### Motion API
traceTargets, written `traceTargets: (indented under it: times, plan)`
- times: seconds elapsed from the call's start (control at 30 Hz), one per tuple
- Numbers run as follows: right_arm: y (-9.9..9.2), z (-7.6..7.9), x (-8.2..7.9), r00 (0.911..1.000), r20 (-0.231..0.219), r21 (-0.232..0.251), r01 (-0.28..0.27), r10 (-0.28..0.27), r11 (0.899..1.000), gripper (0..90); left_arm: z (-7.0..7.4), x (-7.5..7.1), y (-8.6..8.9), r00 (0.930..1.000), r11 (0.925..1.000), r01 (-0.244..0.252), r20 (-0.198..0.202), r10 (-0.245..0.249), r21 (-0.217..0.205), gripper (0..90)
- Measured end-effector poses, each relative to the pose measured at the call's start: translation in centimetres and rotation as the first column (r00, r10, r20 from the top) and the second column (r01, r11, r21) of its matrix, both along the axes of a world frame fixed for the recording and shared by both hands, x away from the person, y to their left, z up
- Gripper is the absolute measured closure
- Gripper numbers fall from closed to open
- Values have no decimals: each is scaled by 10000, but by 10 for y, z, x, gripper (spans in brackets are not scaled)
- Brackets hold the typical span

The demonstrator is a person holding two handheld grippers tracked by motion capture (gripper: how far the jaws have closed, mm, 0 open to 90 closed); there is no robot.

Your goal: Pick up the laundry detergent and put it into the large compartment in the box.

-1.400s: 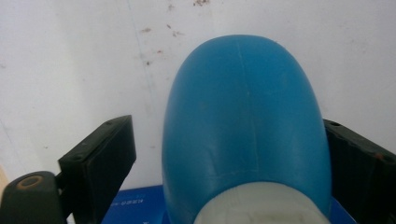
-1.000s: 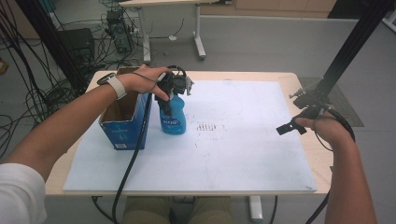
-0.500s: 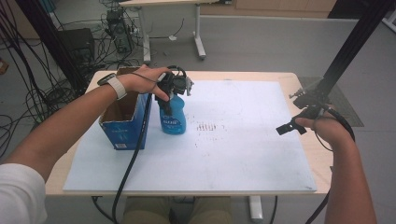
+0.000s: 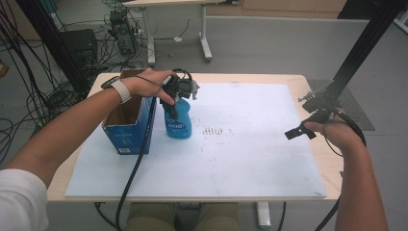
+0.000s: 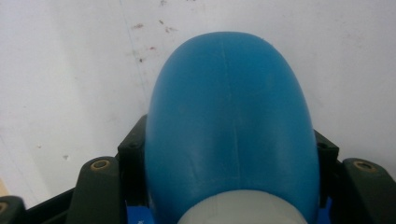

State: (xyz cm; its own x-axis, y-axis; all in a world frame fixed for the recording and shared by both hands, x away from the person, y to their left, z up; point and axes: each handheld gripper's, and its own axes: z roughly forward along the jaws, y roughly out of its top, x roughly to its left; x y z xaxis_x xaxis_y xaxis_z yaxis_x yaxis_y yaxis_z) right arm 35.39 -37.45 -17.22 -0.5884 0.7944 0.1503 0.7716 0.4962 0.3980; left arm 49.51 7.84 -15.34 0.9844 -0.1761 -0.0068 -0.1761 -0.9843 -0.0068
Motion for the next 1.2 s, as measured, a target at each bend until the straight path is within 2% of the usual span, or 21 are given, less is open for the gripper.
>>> traceTargets:
  times: [1.2]
  plan:
    - [2, 2, 1, 10000, 8, -50, -57, 57, 10000, 69, 0, -1, 1, 10000, 10000, -41, 8, 41, -33, 380]
